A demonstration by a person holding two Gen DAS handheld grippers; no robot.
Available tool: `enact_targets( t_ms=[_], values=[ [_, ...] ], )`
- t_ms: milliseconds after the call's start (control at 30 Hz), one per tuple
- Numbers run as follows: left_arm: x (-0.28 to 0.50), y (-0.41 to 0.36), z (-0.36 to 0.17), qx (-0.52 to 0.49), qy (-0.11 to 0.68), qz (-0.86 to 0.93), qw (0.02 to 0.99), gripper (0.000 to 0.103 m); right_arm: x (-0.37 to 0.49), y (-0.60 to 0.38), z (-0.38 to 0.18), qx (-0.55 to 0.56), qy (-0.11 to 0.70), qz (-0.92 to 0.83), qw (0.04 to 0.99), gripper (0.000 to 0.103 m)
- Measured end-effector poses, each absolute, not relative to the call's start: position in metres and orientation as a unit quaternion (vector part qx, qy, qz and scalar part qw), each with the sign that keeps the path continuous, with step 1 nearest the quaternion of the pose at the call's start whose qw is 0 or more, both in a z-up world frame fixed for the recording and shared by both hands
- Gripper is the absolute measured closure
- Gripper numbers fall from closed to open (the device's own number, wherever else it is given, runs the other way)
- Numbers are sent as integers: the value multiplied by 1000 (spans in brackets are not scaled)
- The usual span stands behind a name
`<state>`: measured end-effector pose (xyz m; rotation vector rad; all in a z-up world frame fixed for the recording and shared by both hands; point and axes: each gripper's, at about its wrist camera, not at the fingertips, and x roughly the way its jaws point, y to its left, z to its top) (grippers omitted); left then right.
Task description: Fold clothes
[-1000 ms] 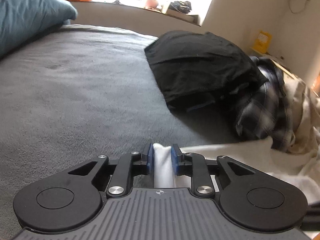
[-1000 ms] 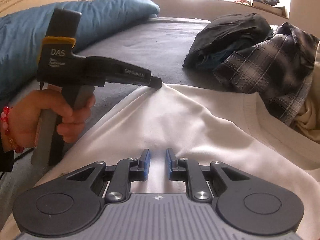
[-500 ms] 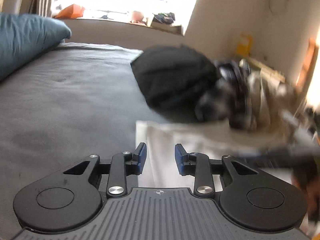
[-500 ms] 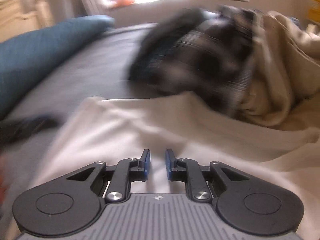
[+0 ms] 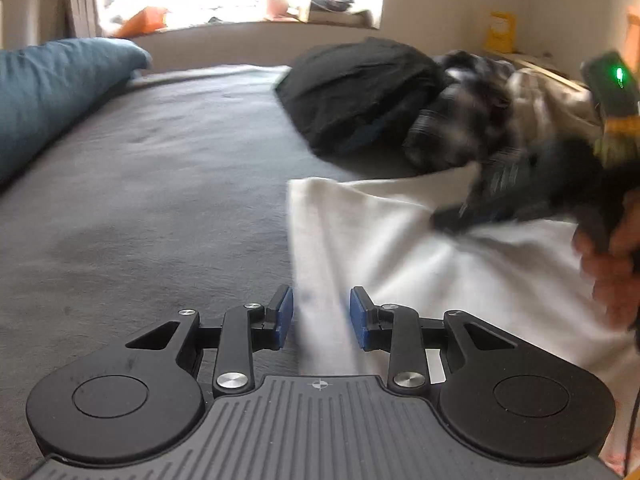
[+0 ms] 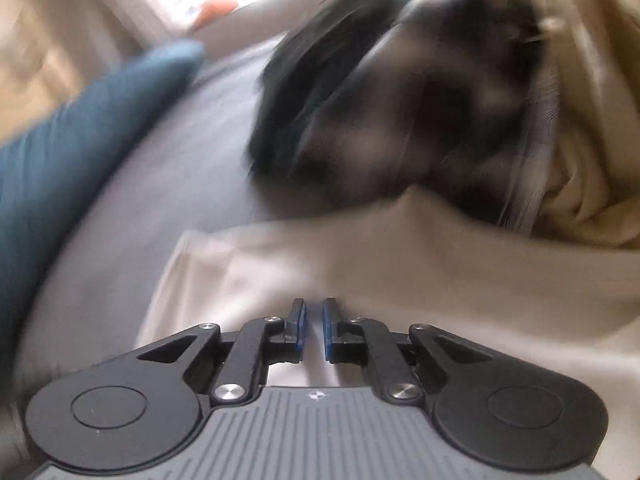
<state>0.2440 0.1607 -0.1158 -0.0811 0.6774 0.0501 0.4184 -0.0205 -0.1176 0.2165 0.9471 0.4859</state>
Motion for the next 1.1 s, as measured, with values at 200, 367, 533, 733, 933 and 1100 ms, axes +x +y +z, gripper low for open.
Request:
enact_targets(
  t_ms=[200,367,533,733,933,1100],
  values=[
    [232,178,-103,-59,318,34,946,66,414,-81,-79,127,455,235,850,92],
    [234,177,-105,-43,320,26,946,65,361,-135,-81,71,466,239,849,92],
    [242,182,-120,-42,338,51,939,65,358,-236,-96,77,450,137,879,102],
    [242,184,-116,-32,345,76,935,65,362,-274,-81,76,416,70,904,95],
    [240,165,-101,-21,334,61,941,65,364,-236,-78,51,414,160,895,95],
    [244,137,-107,4,344,48,938,65,392,-227,-106,53,429,150,889,95]
  ],
)
